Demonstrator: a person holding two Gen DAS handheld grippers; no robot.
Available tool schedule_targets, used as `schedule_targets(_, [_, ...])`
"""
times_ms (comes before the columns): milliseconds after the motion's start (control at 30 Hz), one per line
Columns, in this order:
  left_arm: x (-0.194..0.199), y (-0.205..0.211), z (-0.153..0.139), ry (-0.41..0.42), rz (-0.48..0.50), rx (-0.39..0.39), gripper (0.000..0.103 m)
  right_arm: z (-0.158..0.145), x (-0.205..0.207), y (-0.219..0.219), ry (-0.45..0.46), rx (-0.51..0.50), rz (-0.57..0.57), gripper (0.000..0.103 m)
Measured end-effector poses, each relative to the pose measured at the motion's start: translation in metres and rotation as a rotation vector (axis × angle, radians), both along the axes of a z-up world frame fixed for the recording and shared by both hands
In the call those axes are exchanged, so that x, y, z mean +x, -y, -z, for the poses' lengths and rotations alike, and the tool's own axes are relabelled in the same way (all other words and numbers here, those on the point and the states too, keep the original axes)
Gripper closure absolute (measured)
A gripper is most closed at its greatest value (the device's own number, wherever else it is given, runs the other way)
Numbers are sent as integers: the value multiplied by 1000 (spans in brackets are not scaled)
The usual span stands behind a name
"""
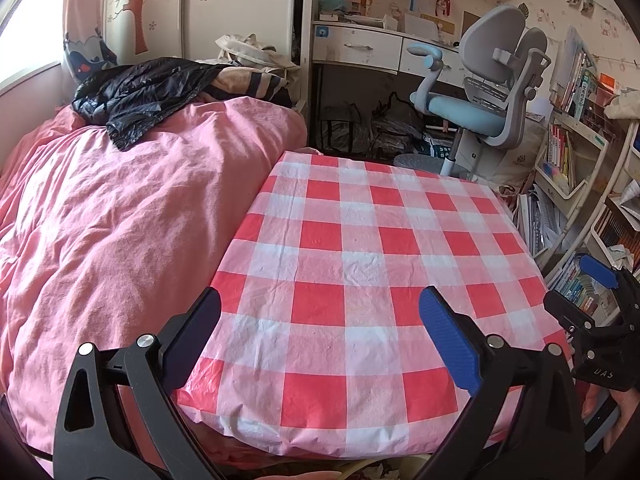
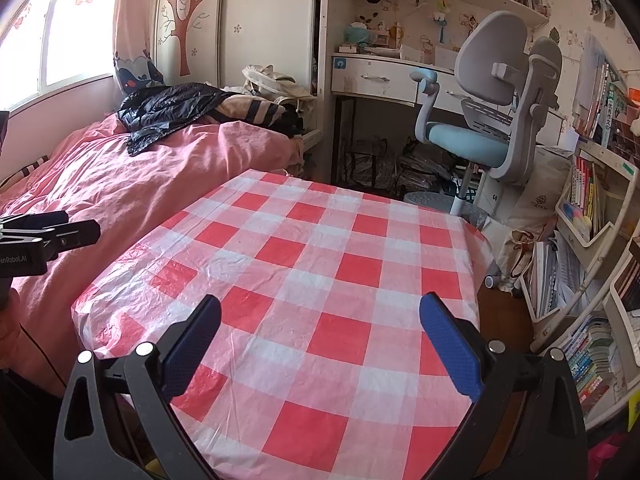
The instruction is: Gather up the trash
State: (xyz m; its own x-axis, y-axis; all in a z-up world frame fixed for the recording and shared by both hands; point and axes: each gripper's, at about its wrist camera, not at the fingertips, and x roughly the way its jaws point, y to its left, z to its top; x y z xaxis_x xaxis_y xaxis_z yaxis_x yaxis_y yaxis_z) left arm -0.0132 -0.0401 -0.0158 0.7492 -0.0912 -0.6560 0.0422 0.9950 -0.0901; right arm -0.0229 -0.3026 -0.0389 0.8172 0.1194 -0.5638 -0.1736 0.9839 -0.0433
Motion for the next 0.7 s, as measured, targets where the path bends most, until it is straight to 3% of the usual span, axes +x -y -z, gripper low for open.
schedule_targets(700, [0, 2, 0, -1, 0, 5, 7, -3, 0, -1, 6, 1, -4, 8])
